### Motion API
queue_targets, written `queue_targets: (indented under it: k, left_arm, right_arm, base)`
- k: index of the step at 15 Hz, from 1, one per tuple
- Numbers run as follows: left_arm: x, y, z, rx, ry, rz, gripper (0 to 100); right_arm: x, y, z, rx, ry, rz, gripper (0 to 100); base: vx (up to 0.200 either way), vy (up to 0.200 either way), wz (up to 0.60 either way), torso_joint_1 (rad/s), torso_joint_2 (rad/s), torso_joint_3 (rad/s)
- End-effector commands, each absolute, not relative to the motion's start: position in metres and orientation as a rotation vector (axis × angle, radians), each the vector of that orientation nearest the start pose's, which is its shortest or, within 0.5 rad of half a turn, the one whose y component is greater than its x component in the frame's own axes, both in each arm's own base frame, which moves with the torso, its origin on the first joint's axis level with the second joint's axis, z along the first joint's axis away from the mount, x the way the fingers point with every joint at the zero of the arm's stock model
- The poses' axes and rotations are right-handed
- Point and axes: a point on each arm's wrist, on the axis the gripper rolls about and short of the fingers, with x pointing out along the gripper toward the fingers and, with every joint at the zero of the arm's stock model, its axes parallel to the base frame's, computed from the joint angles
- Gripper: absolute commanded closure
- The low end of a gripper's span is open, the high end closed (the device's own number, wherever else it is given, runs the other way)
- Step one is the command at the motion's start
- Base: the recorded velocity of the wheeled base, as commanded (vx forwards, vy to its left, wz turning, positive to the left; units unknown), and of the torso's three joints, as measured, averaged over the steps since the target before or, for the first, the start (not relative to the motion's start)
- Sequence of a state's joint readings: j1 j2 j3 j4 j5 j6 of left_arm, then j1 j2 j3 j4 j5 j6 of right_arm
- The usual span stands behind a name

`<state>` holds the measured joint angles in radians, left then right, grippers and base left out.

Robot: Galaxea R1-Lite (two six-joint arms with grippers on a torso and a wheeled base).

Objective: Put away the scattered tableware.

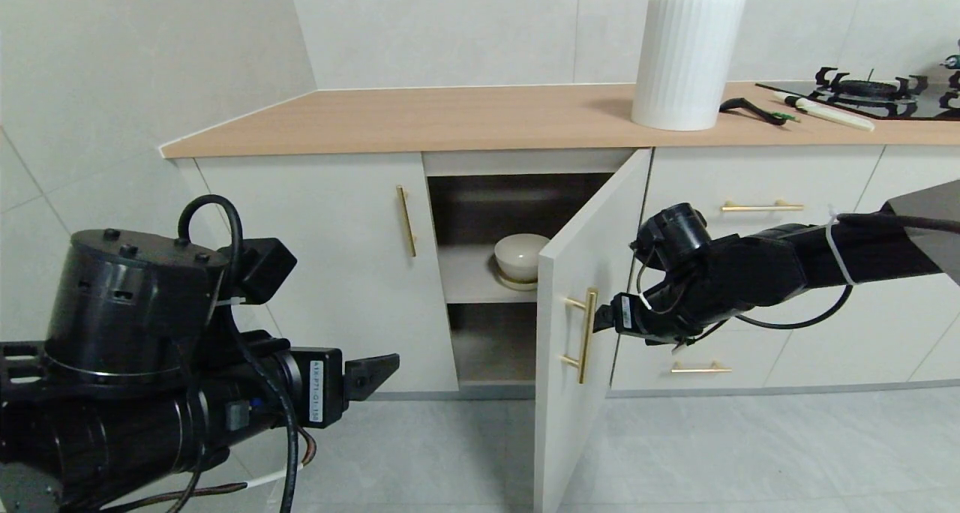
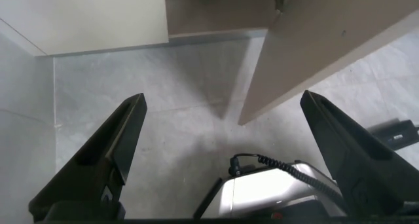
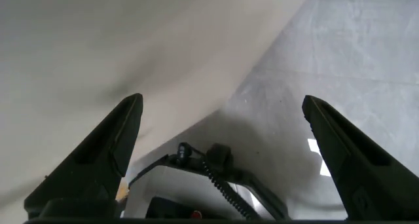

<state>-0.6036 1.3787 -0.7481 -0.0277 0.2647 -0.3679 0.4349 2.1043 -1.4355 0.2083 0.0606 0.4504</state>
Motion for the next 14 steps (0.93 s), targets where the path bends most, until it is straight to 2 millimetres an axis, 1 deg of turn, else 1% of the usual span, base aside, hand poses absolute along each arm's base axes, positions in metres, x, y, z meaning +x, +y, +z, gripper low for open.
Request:
queue_targets:
  k: [1,5,7,9,11,14]
  left_arm:
    - [0.179,-0.114,0.196,-0.105,0.595,-0.212,0]
    - [0.183,-0.111,0.197,-0.108,0.598,-0.193,0]
    - [0.183,-0.111,0.198,-0.113,0.593,-0.191,0]
    - [0.183,-0.111,0.2,-0.119,0.584,-0.191,0]
    - [0.18,-0.109,0.204,-0.12,0.565,-0.184,0]
    - [0.18,-0.109,0.204,-0.121,0.562,-0.183,0]
  right_arm:
    - [0.365,0.174,0.124,0.253,0.96,0.256,0]
    - [0.365,0.179,0.121,0.252,0.959,0.264,0]
    - [0.367,0.181,0.121,0.284,0.948,0.256,0]
    - [0.368,0.183,0.121,0.307,0.935,0.255,0]
    - [0.375,0.187,0.117,0.381,0.898,0.244,0]
    - [0.385,0.193,0.112,0.441,0.825,0.21,0]
  base:
    - [0.0,0.0,0.0,0.0,0.0,0.0]
    - [0.2,0.0,0.0,-0.004,0.0,0.002]
    - [0.2,0.0,0.0,0.017,0.0,-0.002]
    - [0.0,0.0,0.0,0.0,0.0,0.0]
    - [0.0,0.0,0.0,0.0,0.0,0.0]
    - [0.0,0.0,0.0,0.0,0.0,0.0]
